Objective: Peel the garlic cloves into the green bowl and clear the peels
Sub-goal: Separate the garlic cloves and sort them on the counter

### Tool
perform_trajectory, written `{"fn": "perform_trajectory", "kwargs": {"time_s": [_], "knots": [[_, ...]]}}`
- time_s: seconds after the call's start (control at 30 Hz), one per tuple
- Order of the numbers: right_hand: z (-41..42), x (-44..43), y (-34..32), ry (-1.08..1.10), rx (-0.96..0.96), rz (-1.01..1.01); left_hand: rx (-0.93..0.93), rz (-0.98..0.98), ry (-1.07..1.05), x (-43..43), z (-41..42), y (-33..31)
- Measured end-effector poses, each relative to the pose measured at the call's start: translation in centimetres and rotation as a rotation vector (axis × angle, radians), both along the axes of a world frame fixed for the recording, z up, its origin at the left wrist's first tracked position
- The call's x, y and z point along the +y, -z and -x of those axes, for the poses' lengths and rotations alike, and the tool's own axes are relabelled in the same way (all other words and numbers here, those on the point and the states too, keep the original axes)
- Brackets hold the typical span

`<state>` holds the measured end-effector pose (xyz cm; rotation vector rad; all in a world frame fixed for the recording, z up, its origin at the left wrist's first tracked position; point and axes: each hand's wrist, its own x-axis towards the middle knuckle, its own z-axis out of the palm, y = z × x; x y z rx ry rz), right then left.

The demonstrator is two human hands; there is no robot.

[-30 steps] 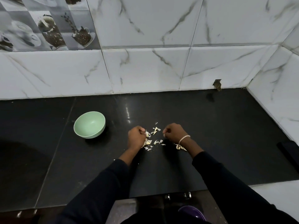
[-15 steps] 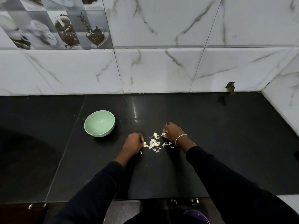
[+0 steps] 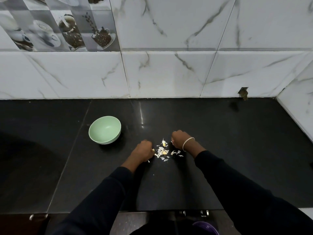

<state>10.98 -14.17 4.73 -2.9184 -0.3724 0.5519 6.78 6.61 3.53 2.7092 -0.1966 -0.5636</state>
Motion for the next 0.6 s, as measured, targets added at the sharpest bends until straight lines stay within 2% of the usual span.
{"fn": "perform_trajectory", "kwargs": {"time_s": [0.17,0.27,0.33,0.4,0.5,0.53,0.6], "knots": [[0.1,0.0,-0.1,-0.001,0.012,-0.009,-0.020,-0.002,0.027,-0.3,-0.1,-0.3],[0.5,-0.6,-0.1,0.092,-0.021,-0.124,0.006,0.028,-0.027,-0.1,-0.1,-0.2],[0.6,-1.3,-0.4,0.216,-0.031,-0.274,0.005,0.068,-0.095,0.2,-0.1,-0.2],[0.6,-2.4,-0.8,0.375,0.010,-0.506,-0.002,0.116,-0.168,0.6,-0.1,-0.1],[1.2,-3.3,-1.8,0.601,0.193,-0.902,-0.011,0.185,-0.243,1.1,-0.1,0.2],[1.4,-3.4,-2.2,0.649,0.243,-0.975,-0.013,0.215,-0.273,1.3,-0.1,0.4],[1.8,-3.2,-2.6,0.684,0.283,-0.972,0.009,0.330,-0.351,1.7,-0.2,0.9]]}}
